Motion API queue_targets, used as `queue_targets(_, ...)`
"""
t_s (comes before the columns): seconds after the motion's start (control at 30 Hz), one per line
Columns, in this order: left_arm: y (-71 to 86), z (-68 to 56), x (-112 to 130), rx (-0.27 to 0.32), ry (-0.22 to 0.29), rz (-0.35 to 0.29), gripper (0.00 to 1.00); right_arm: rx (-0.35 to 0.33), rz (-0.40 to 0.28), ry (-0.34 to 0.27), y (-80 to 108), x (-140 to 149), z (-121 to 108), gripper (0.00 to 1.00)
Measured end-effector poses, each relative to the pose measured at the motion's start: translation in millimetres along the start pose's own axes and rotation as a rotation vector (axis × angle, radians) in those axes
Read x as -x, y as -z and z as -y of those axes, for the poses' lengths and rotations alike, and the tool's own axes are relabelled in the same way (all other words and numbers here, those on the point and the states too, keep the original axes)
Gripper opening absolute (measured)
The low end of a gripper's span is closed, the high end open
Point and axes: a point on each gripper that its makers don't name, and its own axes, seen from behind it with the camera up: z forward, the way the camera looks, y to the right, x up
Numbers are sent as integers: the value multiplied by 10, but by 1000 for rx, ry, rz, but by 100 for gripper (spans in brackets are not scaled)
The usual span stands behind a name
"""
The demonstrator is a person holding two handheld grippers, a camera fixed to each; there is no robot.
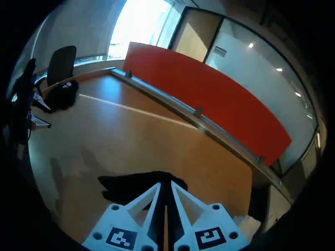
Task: Fold towel
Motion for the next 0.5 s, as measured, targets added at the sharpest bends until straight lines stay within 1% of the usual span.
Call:
queue_targets(0.2,-9,-24,-4,-4,-1,4,100,24,20,-14,6,125,-307,9)
queue_targets(0.5,-13,-12,-25,-17,-5,10,100,58,45,-40,-38,272,-797,9)
